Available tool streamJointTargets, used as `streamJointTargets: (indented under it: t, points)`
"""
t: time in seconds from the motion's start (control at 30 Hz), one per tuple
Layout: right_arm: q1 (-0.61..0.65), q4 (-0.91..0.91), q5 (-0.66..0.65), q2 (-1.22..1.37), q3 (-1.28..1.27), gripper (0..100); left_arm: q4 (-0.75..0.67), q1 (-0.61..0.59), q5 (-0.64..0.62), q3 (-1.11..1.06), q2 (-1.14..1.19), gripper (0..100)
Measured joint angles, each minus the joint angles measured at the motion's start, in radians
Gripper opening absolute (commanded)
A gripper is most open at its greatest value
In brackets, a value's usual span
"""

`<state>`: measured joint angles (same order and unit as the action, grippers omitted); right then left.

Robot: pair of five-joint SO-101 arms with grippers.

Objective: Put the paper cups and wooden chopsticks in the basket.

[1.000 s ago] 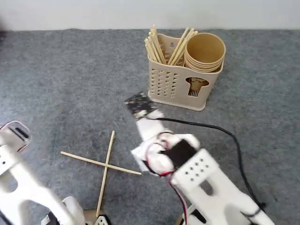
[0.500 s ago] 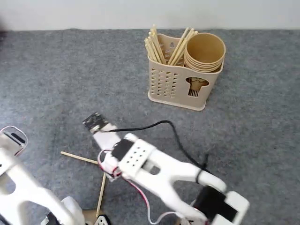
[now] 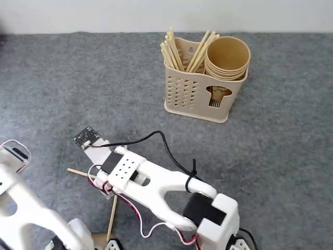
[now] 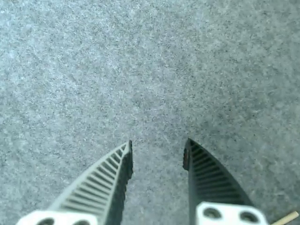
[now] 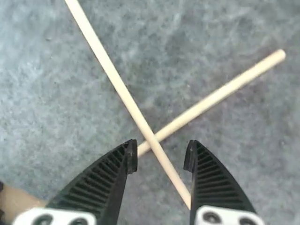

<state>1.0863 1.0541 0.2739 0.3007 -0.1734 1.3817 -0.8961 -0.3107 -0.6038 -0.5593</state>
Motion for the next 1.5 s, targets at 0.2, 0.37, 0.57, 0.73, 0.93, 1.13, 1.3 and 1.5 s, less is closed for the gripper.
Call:
streamJointTargets:
  t: [0.2,0.37,0.57,0.73,0.93,1.13,1.3,1.5]
  points:
    - [0.002,0.0,0.0,0.084,0.049,18.0,0.0,0.0,0.0,0.0,0.0,17]
    - [-0.002,0.002,0.0,0.115,0.069,5.6,0.0,0.0,0.0,0.0,0.0,17]
    - [-0.071,0.003,0.0,0.126,0.069,0.9,0.0,0.0,0.0,0.0,0.0,17]
    - [-0.109,0.031,0.0,0.14,0.083,0.8,0.0,0.0,0.0,0.0,0.0,17]
    - [-0.157,0.115,0.0,0.089,0.084,0.8,0.0,0.0,0.0,0.0,0.0,17]
    - [-0.256,0.219,-0.044,-0.132,0.083,0.8,0.002,0.0,0.0,0.0,0.0,17]
    - [-0.367,0.256,-0.054,-0.368,0.083,0.8,0.002,0.0,0.0,0.0,0.0,17]
    - [-0.516,0.216,-0.054,-0.609,0.1,0.8,0.002,0.0,0.0,-0.043,0.0,17]
